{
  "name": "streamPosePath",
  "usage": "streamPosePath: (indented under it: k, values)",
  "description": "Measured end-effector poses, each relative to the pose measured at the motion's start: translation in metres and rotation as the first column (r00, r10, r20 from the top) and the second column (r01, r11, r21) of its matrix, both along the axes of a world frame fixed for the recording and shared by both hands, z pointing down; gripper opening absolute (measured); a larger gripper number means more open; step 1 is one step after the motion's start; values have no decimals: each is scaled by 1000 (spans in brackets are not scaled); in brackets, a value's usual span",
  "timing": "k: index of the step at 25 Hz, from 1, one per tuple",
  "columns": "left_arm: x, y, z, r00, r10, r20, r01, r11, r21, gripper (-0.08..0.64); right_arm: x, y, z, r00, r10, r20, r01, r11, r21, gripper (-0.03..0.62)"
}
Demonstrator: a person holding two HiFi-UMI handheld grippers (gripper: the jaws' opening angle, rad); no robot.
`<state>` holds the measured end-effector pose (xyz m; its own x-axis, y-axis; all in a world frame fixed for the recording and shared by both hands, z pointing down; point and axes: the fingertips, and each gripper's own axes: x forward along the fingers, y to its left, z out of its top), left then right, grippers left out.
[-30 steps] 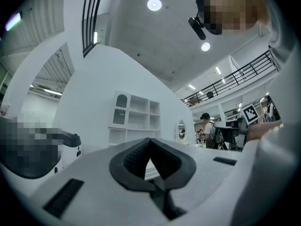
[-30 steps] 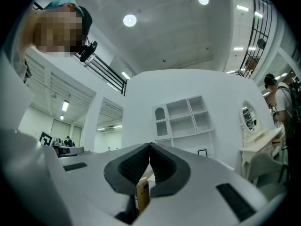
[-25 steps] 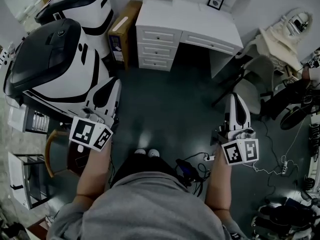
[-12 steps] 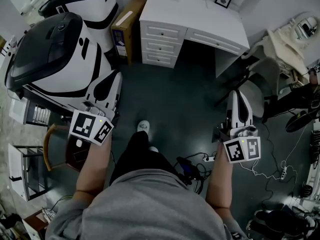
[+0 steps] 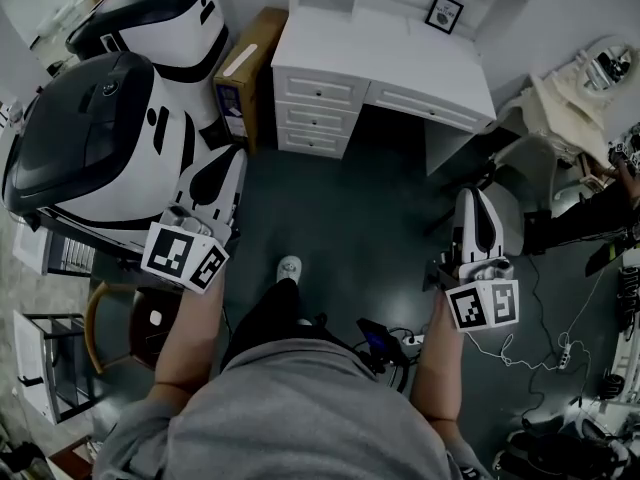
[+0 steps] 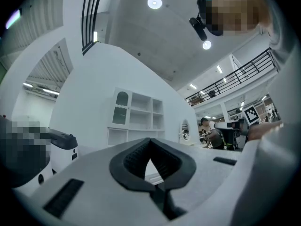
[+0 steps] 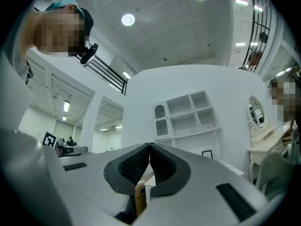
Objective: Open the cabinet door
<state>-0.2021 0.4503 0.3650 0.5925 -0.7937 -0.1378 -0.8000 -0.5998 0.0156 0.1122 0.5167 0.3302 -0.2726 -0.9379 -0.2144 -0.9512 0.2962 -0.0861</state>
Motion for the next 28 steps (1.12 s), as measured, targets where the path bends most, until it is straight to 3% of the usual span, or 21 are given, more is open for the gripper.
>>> streamPosePath:
  k: [16, 28]
  values:
    - [-8, -160, -5, 998, 60, -11, -60, 998, 0, 6, -26, -142, -8, 1000, 23, -17, -23, 1000, 2, 26]
    - [-15, -224, 13, 997, 81, -16, -81, 997, -15, 6, -29, -192, 6, 998, 54, -20, -54, 998, -16, 26]
